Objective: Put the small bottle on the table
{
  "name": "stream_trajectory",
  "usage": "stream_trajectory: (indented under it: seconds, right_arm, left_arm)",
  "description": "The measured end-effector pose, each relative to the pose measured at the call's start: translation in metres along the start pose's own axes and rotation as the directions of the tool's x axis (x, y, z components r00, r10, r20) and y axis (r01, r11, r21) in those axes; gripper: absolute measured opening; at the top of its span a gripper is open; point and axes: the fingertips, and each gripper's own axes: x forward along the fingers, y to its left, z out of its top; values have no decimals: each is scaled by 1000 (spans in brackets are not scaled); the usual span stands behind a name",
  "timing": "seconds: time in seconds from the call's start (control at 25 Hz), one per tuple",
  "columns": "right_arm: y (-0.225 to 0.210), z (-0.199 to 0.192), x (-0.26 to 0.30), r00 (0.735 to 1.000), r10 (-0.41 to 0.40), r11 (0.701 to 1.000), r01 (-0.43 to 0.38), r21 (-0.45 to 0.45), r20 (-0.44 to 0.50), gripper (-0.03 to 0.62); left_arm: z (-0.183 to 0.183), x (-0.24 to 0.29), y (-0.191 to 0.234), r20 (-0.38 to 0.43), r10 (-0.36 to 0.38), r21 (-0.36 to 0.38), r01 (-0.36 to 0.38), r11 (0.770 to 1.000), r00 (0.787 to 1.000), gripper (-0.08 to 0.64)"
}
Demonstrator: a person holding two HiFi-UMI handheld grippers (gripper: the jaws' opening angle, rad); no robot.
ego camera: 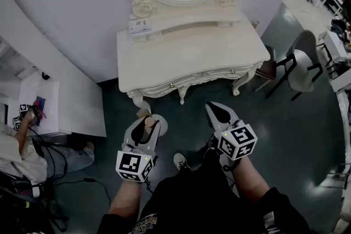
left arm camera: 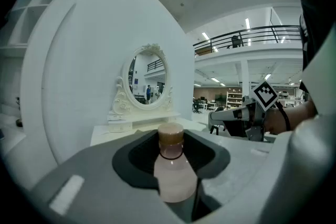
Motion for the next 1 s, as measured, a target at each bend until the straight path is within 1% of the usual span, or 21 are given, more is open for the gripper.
stream_trajectory:
  seconds: [0.2, 0.4, 0.72, 1.0]
  right_arm:
    - [-3, -1, -4, 1000, 2, 1000, -2, 1, 3, 28]
    - [-2, 0, -9, 1000, 22, 1000, -22, 4, 15, 29]
    - [-10, 4, -17, 1000, 7, 1000, -7, -9, 11, 29]
    - [-25, 13, -22, 1000, 4, 1000, -4, -22, 6, 29]
  left_arm:
    - [0, 3, -4, 1, -1, 1, 1, 1000, 1000, 140]
    - [2, 6, -10, 5, -7, -2, 7, 1000, 1000, 140]
    - [2, 14, -19, -4, -22, -9, 22, 1000, 1000, 140]
    - [11, 25, -28, 11, -19, -19, 20, 1000, 1000, 140]
